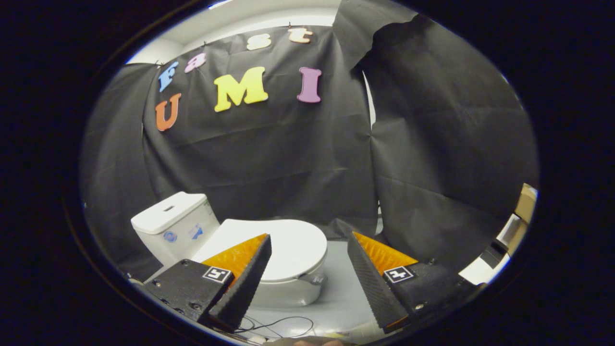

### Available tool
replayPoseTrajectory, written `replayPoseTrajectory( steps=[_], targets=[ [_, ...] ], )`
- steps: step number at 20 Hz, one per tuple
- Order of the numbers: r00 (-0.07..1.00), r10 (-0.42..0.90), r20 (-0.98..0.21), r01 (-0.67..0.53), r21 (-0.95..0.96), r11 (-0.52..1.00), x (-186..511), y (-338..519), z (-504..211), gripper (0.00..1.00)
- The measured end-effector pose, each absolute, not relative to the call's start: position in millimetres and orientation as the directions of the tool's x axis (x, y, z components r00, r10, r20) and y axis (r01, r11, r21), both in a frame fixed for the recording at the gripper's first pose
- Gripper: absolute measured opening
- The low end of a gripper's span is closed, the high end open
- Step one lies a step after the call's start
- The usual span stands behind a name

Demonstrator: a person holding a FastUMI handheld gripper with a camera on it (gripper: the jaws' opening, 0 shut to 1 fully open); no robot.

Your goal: Open the toilet lid.

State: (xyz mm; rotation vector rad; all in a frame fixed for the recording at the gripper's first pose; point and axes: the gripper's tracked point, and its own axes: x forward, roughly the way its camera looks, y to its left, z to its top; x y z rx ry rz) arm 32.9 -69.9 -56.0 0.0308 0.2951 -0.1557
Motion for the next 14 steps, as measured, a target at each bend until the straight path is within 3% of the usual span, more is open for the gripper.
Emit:
replayPoseTrajectory(
  steps=[6,14],
  targets=[
    [0.845,-0.135,-0.518,0.123,-0.058,0.991,58,-70,-98,1.0],
    [0.72,-0.012,-0.694,0.147,0.136,0.98,86,-73,-145,1.0]
  ],
)
